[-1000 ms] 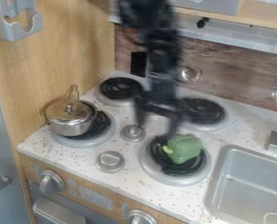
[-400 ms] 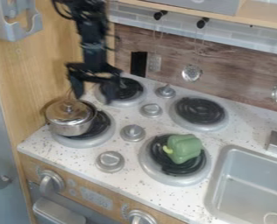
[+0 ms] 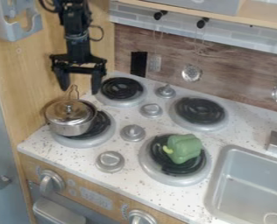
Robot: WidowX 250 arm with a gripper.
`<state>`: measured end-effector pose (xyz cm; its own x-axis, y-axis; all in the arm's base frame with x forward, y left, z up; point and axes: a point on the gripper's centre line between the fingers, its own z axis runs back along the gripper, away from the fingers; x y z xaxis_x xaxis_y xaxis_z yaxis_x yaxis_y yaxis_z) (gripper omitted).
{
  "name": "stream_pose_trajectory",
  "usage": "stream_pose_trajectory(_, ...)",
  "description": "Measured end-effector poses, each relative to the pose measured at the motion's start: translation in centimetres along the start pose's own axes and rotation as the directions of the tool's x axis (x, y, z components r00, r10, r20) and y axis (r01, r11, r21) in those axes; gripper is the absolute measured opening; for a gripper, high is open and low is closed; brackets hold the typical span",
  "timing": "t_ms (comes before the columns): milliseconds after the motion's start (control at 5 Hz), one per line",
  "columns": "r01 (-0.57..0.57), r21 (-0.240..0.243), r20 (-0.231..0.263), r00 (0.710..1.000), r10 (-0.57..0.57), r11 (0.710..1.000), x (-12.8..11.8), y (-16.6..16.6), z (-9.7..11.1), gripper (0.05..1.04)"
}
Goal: Remove the silver lid from the silver pan and put it between the top left and bottom left burner
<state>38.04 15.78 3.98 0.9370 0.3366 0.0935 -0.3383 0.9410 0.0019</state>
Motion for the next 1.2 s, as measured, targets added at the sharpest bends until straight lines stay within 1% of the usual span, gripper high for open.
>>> stream_pose_trajectory(200, -0.006, 0.009, -0.053, 0.999, 0.007, 1.000, 0.2, 0.2, -1.9, 0.999)
stream_pose_trajectory(400, -0.008, 0.020, -0.076, 0.997, 0.010, 1.000, 0.2, 0.4, -2.4, 0.999)
stream_pose_trajectory(600, -0.009, 0.033, -0.094, 0.995, 0.012, 0.999, 0.1, 0.7, -3.1, 0.971)
stream_pose_trajectory(800, -0.006, 0.036, -0.101, 0.995, 0.009, 0.999, 0.0, 0.6, -3.3, 0.847)
stream_pose_trajectory(1000, -0.012, 0.039, -0.104, 0.994, 0.016, 0.999, 0.0, 0.7, -3.3, 0.533)
stream_pose_trajectory(1200, -0.024, 0.053, -0.115, 0.993, 0.030, 0.998, -0.2, 0.9, -3.3, 0.278)
